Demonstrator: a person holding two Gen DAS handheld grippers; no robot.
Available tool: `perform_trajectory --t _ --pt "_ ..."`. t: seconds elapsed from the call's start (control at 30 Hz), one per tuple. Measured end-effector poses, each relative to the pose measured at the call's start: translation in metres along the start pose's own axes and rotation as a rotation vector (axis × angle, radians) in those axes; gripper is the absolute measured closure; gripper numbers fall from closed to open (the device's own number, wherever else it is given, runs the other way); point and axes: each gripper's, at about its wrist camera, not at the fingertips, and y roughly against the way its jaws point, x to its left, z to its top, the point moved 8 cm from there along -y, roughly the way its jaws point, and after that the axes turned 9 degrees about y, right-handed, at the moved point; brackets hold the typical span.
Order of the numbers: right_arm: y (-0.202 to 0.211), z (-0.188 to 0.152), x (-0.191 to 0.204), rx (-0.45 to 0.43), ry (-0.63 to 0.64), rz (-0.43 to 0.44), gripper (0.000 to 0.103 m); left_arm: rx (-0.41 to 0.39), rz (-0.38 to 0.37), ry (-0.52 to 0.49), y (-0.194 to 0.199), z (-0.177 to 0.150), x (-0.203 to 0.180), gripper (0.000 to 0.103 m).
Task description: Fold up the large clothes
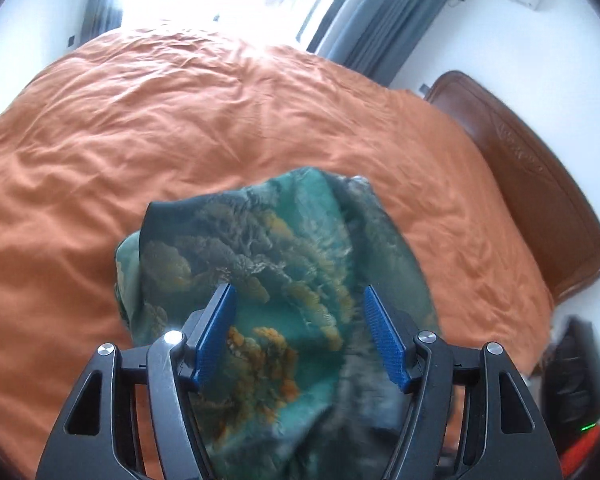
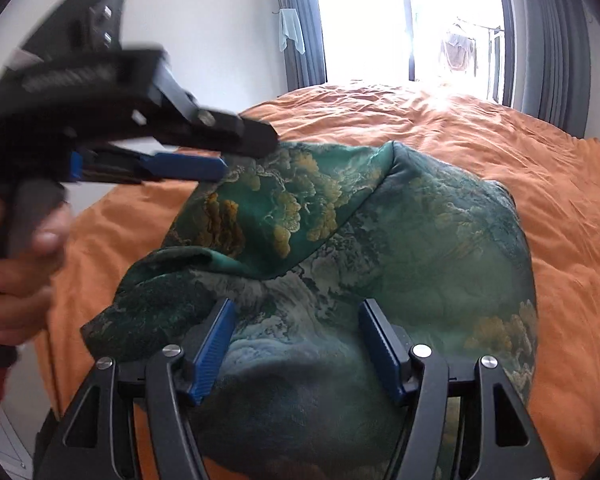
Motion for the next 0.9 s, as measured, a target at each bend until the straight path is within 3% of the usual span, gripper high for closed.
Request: perform_trajectory --t 0.13,0.2,0.3,0.4,0.57,0.7,0.77,0.83,0.9 --pt "0.053 -0.007 -0.031 -0.063 -0.049 -0.016 0.037 -0.002 -0.005 0.004 -0.005 -0.011 0.009 0.034" --pt "0.063 -0.022 -0.049 -0.042 -0.073 -0.031 0.037 -0.002 0.010 -0.015 -0.011 -0.018 0.014 0.034" --pt "0.044 -0.049 -0.059 0.049 -0.091 0.020 0.037 -0.001 0.074 -0.077 -0.022 -0.034 0.017 0.036" --pt "0.028 -0.063 -0.054 0.067 -0.052 0.000 0.035 0.013 0.118 -0.087 -0.033 -0.042 0.024 0.039" --pt "0.009 -0.071 -0.052 0.092 -0.091 0.004 0.034 0.050 0.102 -0.014 -0.049 -0.041 0.044 0.052" --pt "0.003 -0.071 -0.059 0.095 -0.085 -0.002 0.034 0.035 0.099 0.008 -0.042 -0.039 0.041 0.053" --pt "0.006 -0.071 -0.058 0.099 -0.085 -0.016 0.034 0.006 0.115 -0.020 -0.027 -0.039 0.031 0.046" --pt "0.020 -0.063 -0.058 0.081 -0.088 -0.036 0.034 -0.030 0.124 -0.044 -0.003 -0.040 0.019 0.018" --pt "0.038 -0.056 -0.059 0.052 -0.104 -0.045 0.031 -0.070 0.181 -0.062 0.019 -0.043 0.013 0.003"
